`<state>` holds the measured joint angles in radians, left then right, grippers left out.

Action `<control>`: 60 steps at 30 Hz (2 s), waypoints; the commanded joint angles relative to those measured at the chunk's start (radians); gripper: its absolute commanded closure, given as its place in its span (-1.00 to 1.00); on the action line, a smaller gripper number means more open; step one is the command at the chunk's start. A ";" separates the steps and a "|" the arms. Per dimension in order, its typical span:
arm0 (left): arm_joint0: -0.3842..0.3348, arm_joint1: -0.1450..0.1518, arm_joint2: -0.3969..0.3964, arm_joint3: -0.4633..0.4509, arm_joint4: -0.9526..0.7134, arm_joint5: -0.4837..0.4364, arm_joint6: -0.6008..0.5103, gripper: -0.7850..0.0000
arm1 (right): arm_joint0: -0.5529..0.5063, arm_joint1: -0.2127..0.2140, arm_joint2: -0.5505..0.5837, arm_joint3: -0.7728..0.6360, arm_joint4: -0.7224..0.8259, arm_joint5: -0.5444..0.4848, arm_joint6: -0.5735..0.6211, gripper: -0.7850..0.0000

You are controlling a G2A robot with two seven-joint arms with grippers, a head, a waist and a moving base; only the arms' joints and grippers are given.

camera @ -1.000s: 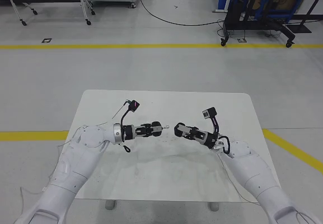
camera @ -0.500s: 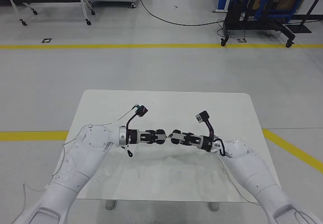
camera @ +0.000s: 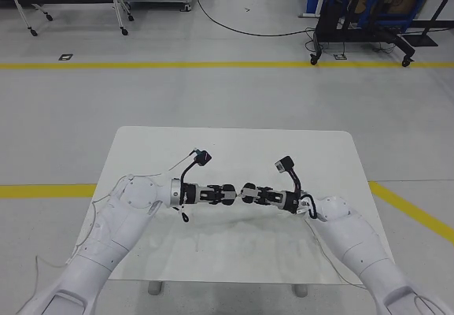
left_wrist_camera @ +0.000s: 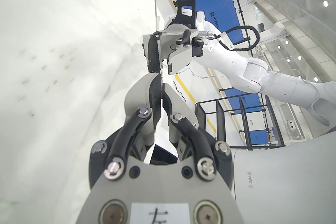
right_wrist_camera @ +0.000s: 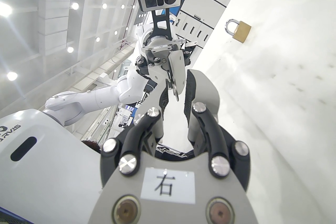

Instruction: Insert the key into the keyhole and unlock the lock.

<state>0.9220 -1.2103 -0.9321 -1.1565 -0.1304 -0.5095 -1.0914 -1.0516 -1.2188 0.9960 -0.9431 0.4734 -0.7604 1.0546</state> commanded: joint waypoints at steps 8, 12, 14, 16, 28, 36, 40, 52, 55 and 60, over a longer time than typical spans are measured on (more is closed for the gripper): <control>-0.004 0.000 0.007 0.007 -0.002 -0.007 0.011 1.00 | 0.002 -0.001 -0.005 0.003 0.001 0.010 0.010 1.00; -0.006 0.000 0.008 0.013 -0.002 0.001 0.021 0.61 | 0.003 -0.001 -0.008 0.002 0.003 0.013 0.018 1.00; -0.007 -0.001 0.009 0.014 -0.007 0.018 0.031 -1.00 | 0.003 -0.001 -0.007 -0.001 0.003 0.009 0.014 1.00; -0.008 0.000 0.006 0.012 -0.002 0.025 0.037 -1.00 | 0.002 0.001 -0.002 -0.003 0.006 0.000 0.005 1.00; 0.173 0.102 -0.292 -0.173 0.115 0.057 0.042 -1.00 | -0.011 0.013 0.039 -0.009 0.022 -0.055 -0.050 1.00; 0.588 0.166 -0.538 -0.694 0.700 0.321 0.269 -1.00 | -0.011 0.013 0.039 -0.009 0.022 -0.055 -0.050 1.00; 0.581 0.161 -0.479 -0.653 0.850 0.390 0.337 -1.00 | -0.011 0.013 0.039 -0.009 0.022 -0.055 -0.050 1.00; 0.352 0.115 -0.220 -0.457 1.064 0.572 0.380 -1.00 | -0.011 0.013 0.039 -0.009 0.022 -0.055 -0.050 1.00; 0.324 0.104 -0.172 -0.435 1.100 0.611 0.371 -0.76 | -0.011 0.013 0.039 -0.009 0.022 -0.055 -0.050 1.00; 0.305 0.092 -0.138 -0.414 1.137 0.661 0.368 -0.61 | -0.011 0.013 0.039 -0.009 0.022 -0.055 -0.050 1.00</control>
<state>1.2270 -1.1165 -1.0727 -1.5718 1.0042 0.1436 -0.7243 -1.0625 -1.2062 1.0351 -0.9524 0.4958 -0.8150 1.0050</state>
